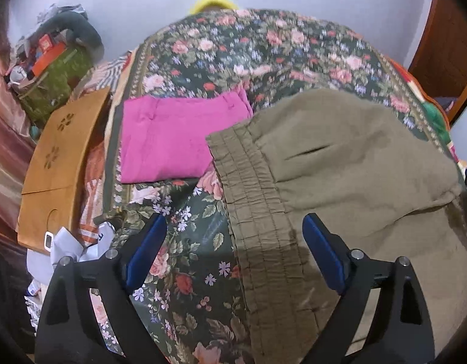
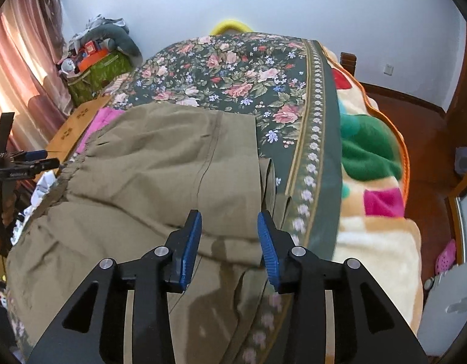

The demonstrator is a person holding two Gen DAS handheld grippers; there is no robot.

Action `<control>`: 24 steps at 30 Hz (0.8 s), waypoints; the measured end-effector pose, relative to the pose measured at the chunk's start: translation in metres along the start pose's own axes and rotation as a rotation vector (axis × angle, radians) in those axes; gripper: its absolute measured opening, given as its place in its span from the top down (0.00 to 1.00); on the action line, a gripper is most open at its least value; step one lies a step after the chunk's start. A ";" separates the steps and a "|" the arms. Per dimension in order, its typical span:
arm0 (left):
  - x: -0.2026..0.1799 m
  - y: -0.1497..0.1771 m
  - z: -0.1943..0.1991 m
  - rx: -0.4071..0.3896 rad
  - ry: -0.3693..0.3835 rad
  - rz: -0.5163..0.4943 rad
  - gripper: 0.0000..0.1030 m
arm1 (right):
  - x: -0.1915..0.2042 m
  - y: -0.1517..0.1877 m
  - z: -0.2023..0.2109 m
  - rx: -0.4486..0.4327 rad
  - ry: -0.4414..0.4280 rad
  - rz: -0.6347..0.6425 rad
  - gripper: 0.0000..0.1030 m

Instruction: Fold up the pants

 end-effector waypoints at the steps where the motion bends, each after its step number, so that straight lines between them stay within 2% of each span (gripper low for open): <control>1: -0.001 0.000 -0.004 0.009 0.000 -0.005 0.11 | -0.001 -0.001 -0.005 0.008 0.006 0.001 0.66; 5: -0.006 0.004 -0.026 0.062 0.020 -0.018 0.11 | -0.007 0.002 -0.027 0.052 0.026 0.007 0.66; 8: -0.007 0.006 -0.041 0.093 0.065 -0.005 0.09 | -0.010 0.007 -0.042 0.099 0.036 0.011 0.66; 12: -0.006 0.007 -0.052 0.116 0.128 0.047 0.08 | -0.007 0.011 -0.044 0.089 0.035 0.040 0.67; 13: -0.007 0.007 -0.054 0.117 0.138 0.052 0.08 | -0.006 0.010 -0.043 0.082 0.033 0.045 0.75; 14: -0.008 0.008 -0.055 0.117 0.139 0.047 0.08 | -0.006 0.010 -0.042 0.073 0.047 0.054 0.87; 15: -0.009 0.007 -0.056 0.116 0.136 0.040 0.08 | -0.005 0.008 -0.040 0.059 0.071 0.072 0.89; 16: -0.012 0.007 -0.055 0.102 0.125 0.025 0.10 | -0.004 0.007 -0.038 0.048 0.074 0.087 0.90; 18: -0.014 0.006 -0.050 0.071 0.116 0.005 0.21 | 0.002 0.004 -0.030 0.007 0.094 0.134 0.91; 20: -0.014 0.004 -0.044 0.049 0.105 -0.003 0.40 | 0.007 0.000 -0.024 -0.021 0.098 0.162 0.94; 22: -0.014 0.001 -0.039 0.027 0.072 -0.013 0.46 | 0.009 -0.007 -0.020 -0.044 0.100 0.175 0.95; 24: -0.014 0.001 -0.036 0.012 0.034 -0.030 0.47 | 0.008 -0.012 -0.020 -0.055 0.102 0.170 0.96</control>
Point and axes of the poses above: each gripper's, at about its wrist camera, not at the fingertips, and z roughly against the way its jaws point, x to its left, y to its underside, the point moved 2 cm from there along -z, roughly the way its jaws point, and after that the axes turned 6 degrees about -z, right-handed, at the moved point
